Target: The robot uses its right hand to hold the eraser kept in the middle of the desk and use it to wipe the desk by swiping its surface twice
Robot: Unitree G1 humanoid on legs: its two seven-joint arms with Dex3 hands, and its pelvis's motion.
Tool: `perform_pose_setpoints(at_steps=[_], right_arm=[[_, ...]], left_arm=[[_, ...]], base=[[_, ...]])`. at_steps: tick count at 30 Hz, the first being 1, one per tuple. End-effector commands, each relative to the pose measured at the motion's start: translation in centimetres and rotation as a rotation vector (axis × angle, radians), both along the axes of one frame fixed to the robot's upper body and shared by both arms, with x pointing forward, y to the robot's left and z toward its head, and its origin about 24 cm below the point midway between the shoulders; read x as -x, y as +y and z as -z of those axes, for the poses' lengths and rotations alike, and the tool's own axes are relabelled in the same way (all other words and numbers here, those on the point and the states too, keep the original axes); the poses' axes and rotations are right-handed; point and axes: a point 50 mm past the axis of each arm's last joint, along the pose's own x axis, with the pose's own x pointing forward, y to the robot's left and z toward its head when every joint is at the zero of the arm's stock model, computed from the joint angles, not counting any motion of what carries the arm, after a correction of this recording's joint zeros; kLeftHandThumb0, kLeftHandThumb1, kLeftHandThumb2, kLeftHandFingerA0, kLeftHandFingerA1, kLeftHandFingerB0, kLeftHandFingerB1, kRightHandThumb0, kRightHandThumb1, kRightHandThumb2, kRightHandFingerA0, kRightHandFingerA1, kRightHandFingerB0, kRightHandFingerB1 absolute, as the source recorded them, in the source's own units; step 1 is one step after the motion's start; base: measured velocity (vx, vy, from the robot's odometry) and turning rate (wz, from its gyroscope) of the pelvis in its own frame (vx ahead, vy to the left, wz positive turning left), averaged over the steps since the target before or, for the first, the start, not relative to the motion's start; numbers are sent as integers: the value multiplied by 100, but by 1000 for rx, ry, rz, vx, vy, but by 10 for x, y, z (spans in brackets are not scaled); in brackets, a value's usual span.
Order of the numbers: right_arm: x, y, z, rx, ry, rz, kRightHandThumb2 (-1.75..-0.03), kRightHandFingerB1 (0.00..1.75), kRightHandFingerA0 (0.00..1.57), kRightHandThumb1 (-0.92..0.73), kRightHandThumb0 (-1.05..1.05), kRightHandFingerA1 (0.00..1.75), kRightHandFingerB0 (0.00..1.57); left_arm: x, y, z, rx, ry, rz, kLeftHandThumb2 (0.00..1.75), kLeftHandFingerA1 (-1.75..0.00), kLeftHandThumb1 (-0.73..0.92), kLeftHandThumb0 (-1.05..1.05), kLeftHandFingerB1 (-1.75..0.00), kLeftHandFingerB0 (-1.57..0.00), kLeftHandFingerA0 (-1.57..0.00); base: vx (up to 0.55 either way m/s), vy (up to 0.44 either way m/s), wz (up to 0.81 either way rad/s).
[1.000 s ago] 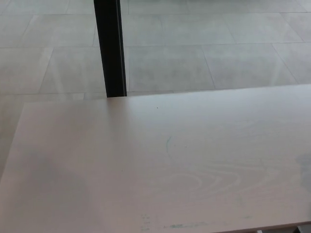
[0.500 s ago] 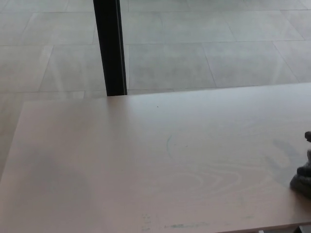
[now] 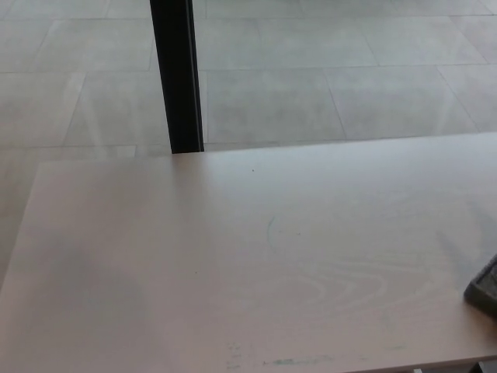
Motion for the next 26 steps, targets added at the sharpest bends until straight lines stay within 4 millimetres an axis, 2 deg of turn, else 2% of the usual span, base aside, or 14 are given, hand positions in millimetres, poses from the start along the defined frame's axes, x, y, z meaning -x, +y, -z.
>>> perform_pose_setpoints(at_steps=[1, 2, 4, 6, 8, 9, 11, 15, 18, 21, 22, 23, 24, 26], right_arm=[[14, -17, -26, -49, -68, 12, -92, 40, 30, -56, -81, 49, 11], [36, -46, -47, -83, -176, 112, -63, 30, 45, -74, -73, 42, 26], [48, -57, -54, -82, -204, 121, -63, 30, 43, -76, -70, 45, 26], [84, -97, -63, -147, -300, 335, -62, 42, 75, -71, -71, 50, 47], [98, -111, -61, -150, -322, 421, -61, 43, 86, -67, -75, 49, 54], [121, -131, -56, -106, -334, 587, -62, 53, 100, -67, -78, 55, 58], [148, -147, -42, -91, -313, 781, -61, 62, 100, -68, -81, 66, 51], [171, -158, -15, -175, -295, 952, -61, 73, 90, -70, -81, 80, 33], [198, -157, 28, -254, -251, 1147, -62, 86, 85, -73, -74, 98, 38], [212, -154, 50, -266, -192, 1218, -63, 92, 85, -74, -74, 107, 38], [218, -150, 67, -318, -150, 1258, -109, 84, 86, -60, -64, 103, 54], [219, -150, 69, -323, -146, 1264, -109, 84, 86, -60, -64, 103, 54], [225, -143, 86, -366, -73, 1264, -63, 95, 73, -76, -69, 122, 38], [227, -140, 92, -374, -42, 1265, -62, 95, 70, -76, -67, 119, 37]], left_arm=[[0, 8, -7, -36, -5, 10, 92, -81, 51, -52, -69, -63, -80], [0, 9, -8, -47, -6, 6, 91, -82, 51, -52, -70, -63, -80], [1, 9, -8, -43, -8, -6, 91, -83, 51, -52, -70, -64, -81], [1, 10, -8, -31, -12, -17, 91, -83, 50, -51, -70, -63, -79], [1, 10, -8, -26, -21, -28, 91, -83, 50, -51, -70, -62, -79], [0, 10, -9, -37, -9, -13, 92, -82, 51, -51, -68, -61, -80], [0, 10, -9, -38, -3, -5, 92, -82, 52, -53, -69, -64, -81], [-7, 10, -10, -10, -41, -18, 92, -82, 52, -51, -68, -60, -78], [-8, 7, -8, -13, -54, -61, 88, -83, 49, -55, -70, -64, -81], [-3, 4, -4, -3, -36, -56, 90, -83, 50, -53, -69, -61, -81], [-1, 4, -3, 8, -40, -50, 92, -82, 50, -51, -68, -57, -77], [-1, 4, -3, 9, -41, -49, 92, -82, 50, -51, -68, -57, -77], [3, 3, -2, -1, -26, -49, 91, -83, 50, -52, -71, -64, -80], [4, 3, -1, -1, -22, -48, 91, -83, 50, -54, -71, -65, -80]], base=[[0, 0, 0], [0, 0, 0], [0, 0, 0], [0, 0, 0], [0, 0, 0], [0, 0, 0], [0, 0, 0], [0, 0, 0], [0, 0, 0], [0, 0, 0], [0, 0, 0], [0, 0, 0], [0, 0, 0], [0, 0, 0]])
